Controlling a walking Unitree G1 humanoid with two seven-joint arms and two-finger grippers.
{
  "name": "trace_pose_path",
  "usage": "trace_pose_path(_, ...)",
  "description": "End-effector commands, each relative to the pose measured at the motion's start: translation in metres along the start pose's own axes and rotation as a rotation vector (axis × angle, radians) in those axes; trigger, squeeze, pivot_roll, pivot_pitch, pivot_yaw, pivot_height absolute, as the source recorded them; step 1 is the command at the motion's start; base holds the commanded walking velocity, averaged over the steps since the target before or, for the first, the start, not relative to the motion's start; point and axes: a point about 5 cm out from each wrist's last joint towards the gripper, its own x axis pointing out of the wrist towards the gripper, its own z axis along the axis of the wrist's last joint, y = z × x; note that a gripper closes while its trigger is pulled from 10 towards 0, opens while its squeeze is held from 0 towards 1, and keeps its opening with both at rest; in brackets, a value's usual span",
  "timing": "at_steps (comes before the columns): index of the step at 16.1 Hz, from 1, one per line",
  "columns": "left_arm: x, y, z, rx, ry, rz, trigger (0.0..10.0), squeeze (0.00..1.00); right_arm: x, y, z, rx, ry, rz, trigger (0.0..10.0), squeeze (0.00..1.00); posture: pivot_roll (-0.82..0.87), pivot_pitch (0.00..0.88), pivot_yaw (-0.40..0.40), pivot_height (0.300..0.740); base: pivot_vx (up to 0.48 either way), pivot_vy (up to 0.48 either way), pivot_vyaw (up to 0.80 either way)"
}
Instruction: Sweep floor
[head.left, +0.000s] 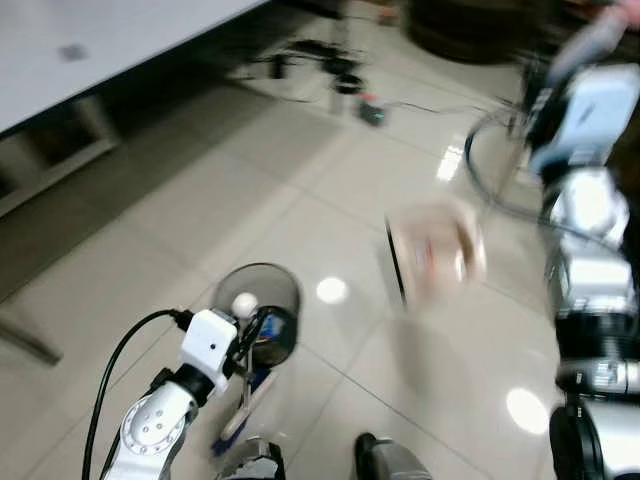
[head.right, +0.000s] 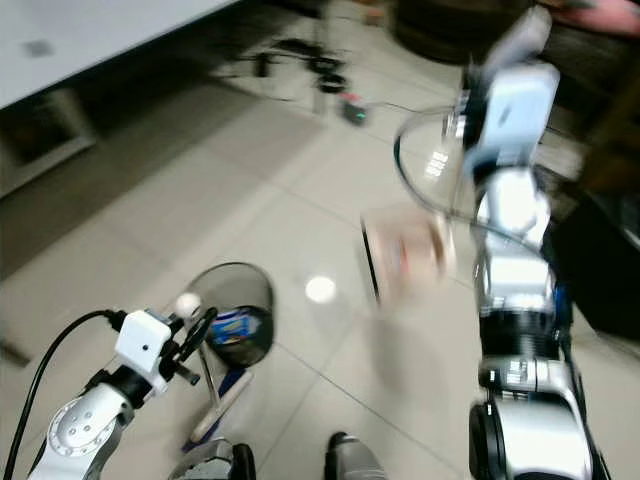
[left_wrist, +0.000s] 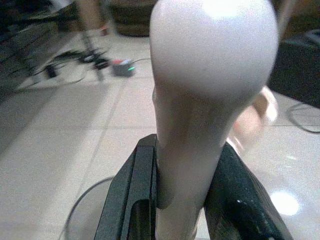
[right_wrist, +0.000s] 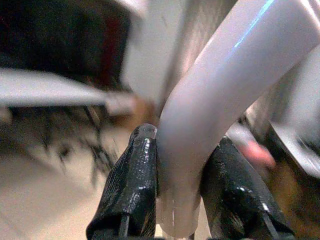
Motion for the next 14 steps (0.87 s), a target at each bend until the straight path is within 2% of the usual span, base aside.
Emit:
trace_pose_path(1, 0.002, -0.008, 0.002, -0.036, -0.015, -0.036, 10.0, 0.00, 0.000, 0.006, 0.001, -0.004, -0.006, 0.009, 10.0, 0.00, 0.07, 0.116, 0.007, 0.740, 0.000, 0.000, -0.80)
trace_pose_path(4, 0.010, -0.006, 0.007, -0.026, -0.044, -0.005, 10.0, 0.00, -0.018, 0.010, -0.023, -0.019, 0.084, -0.014, 10.0, 0.00, 0.06, 0.120, 0.006, 0.740, 0.000, 0.000, -0.80)
trace_pose_path(6, 0.025, 0.002, 0.014, -0.011, -0.080, 0.097, 10.0, 0.00, -0.034, 0.010, -0.041, -0.034, 0.152, -0.051, 10.0, 0.00, 0.06, 0.130, 0.001, 0.740, 0.000, 0.000, -0.80)
trace_pose_path(7, 0.035, 0.005, 0.020, -0.020, -0.100, 0.143, 10.0, 0.00, -0.041, 0.008, -0.046, -0.003, 0.175, -0.092, 10.0, 0.00, 0.06, 0.134, 0.001, 0.740, 0.000, 0.000, -0.80)
trace_pose_path(9, 0.044, 0.007, 0.027, -0.046, -0.121, 0.177, 10.0, 0.00, -0.042, 0.002, -0.039, 0.014, 0.155, -0.130, 10.0, 0.00, 0.05, 0.134, 0.004, 0.740, 0.000, 0.000, -0.80)
trace_pose_path(11, 0.050, 0.012, 0.032, -0.010, -0.115, 0.218, 10.0, 0.00, -0.042, -0.004, -0.035, 0.028, 0.149, -0.161, 10.0, 0.00, 0.03, 0.136, 0.011, 0.740, 0.000, 0.000, -0.80)
trace_pose_path(12, 0.055, 0.022, 0.039, 0.041, -0.126, 0.286, 10.0, 0.00, -0.046, -0.005, -0.033, 0.082, 0.156, -0.191, 10.0, 0.00, 0.02, 0.138, 0.014, 0.740, 0.000, 0.000, -0.80)
trace_pose_path(13, 0.055, 0.025, 0.040, 0.051, -0.123, 0.306, 10.0, 0.00, -0.047, -0.004, -0.033, 0.091, 0.157, -0.191, 10.0, 0.00, 0.02, 0.138, 0.015, 0.740, 0.000, 0.000, -0.80)
trace_pose_path(14, 0.053, 0.036, 0.044, 0.052, -0.131, 0.356, 10.0, 0.00, -0.053, 0.000, -0.035, 0.090, 0.166, -0.184, 10.0, 0.00, 0.02, 0.137, 0.013, 0.740, 0.000, 0.000, -0.80)
